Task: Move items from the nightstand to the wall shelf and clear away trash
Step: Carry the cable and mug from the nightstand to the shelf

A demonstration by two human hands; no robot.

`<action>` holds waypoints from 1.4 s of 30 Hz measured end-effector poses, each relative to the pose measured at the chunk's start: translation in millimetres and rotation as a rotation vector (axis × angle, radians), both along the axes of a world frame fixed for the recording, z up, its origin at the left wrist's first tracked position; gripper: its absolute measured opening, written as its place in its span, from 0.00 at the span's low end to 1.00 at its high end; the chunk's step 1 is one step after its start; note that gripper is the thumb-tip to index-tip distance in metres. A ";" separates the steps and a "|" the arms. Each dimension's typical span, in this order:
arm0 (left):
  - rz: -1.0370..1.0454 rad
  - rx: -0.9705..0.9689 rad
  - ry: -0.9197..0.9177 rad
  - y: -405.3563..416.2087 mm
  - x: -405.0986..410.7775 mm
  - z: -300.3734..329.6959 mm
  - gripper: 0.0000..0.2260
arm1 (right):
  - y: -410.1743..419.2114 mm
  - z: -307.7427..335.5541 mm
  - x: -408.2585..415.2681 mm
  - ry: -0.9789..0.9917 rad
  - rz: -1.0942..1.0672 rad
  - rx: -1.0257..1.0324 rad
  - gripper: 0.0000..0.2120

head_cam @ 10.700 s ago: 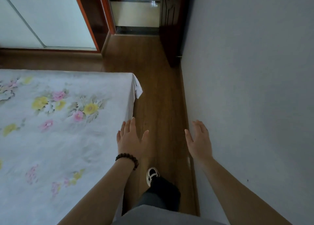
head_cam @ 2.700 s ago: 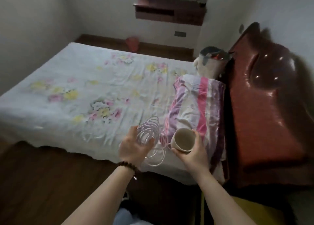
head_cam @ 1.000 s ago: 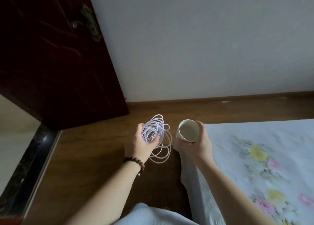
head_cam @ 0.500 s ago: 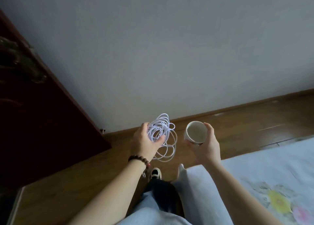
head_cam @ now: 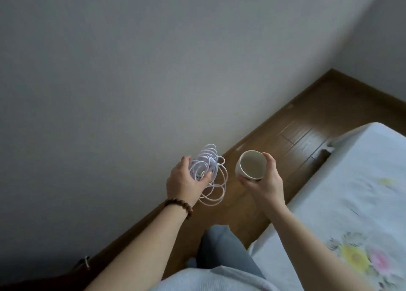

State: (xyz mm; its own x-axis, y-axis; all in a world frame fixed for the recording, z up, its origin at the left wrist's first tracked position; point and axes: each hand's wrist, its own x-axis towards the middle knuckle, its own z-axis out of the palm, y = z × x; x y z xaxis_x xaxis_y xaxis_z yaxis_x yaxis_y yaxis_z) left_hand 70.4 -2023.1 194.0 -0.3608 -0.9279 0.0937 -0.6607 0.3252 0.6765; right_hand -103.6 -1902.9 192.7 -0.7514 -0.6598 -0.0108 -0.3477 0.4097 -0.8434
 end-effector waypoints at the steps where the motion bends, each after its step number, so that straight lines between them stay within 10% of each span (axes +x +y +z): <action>1: -0.038 0.024 0.000 -9.5 -15.2 -1.2 0.26 | -2.2 -1.5 -12.0 -0.003 -0.038 0.007 0.44; 42: -0.961 0.117 0.058 -233.8 -1034.0 0.6 0.22 | -121.0 -17.7 -848.8 -0.039 -1.023 0.070 0.45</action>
